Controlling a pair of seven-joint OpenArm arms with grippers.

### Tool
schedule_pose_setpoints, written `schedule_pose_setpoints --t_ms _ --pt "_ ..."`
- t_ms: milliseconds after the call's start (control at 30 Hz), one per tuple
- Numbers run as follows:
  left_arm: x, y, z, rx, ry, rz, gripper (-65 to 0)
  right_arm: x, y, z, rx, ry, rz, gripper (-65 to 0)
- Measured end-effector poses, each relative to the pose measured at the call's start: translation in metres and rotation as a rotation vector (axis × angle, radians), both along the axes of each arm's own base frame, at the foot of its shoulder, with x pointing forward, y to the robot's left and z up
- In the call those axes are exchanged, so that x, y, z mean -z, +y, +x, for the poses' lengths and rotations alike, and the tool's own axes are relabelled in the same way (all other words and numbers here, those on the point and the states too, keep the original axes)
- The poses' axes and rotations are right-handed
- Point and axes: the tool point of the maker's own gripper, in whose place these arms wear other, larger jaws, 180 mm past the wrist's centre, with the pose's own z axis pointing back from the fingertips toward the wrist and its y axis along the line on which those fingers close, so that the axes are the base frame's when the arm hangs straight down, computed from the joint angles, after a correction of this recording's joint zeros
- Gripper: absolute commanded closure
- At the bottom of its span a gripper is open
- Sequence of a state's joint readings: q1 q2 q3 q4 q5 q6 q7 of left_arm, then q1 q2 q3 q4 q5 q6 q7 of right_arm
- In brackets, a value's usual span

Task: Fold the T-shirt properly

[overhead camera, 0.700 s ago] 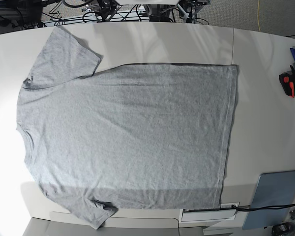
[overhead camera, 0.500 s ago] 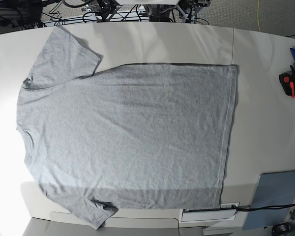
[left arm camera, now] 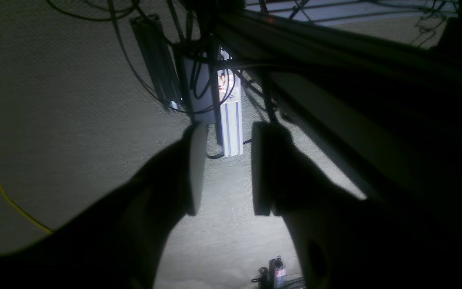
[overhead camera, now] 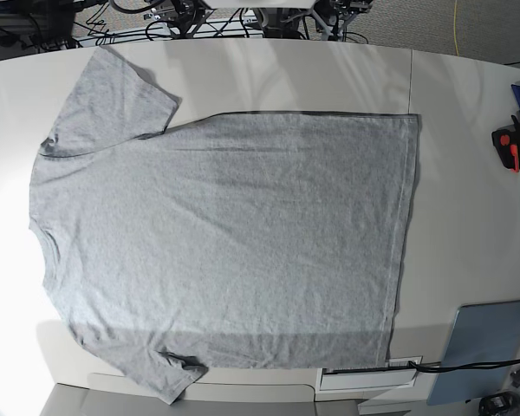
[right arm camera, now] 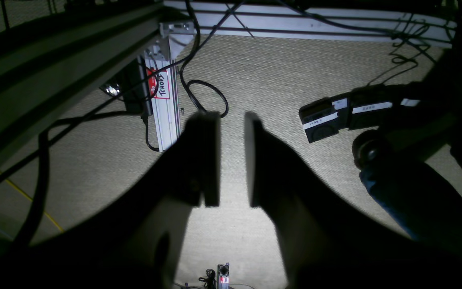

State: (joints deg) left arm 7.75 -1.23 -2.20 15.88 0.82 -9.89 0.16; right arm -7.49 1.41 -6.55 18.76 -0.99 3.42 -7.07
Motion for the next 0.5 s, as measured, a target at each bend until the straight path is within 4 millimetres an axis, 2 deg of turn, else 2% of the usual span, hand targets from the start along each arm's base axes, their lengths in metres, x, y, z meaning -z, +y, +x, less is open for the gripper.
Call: schedule_pose_setpoints --t_ms 500 --pt "-0.0027 -0.0002 0.0022 0.012 -0.044 0.001 -20.4 -0.0002 0.0 0.0008 0.0 -0.009 0.001 -11.4"
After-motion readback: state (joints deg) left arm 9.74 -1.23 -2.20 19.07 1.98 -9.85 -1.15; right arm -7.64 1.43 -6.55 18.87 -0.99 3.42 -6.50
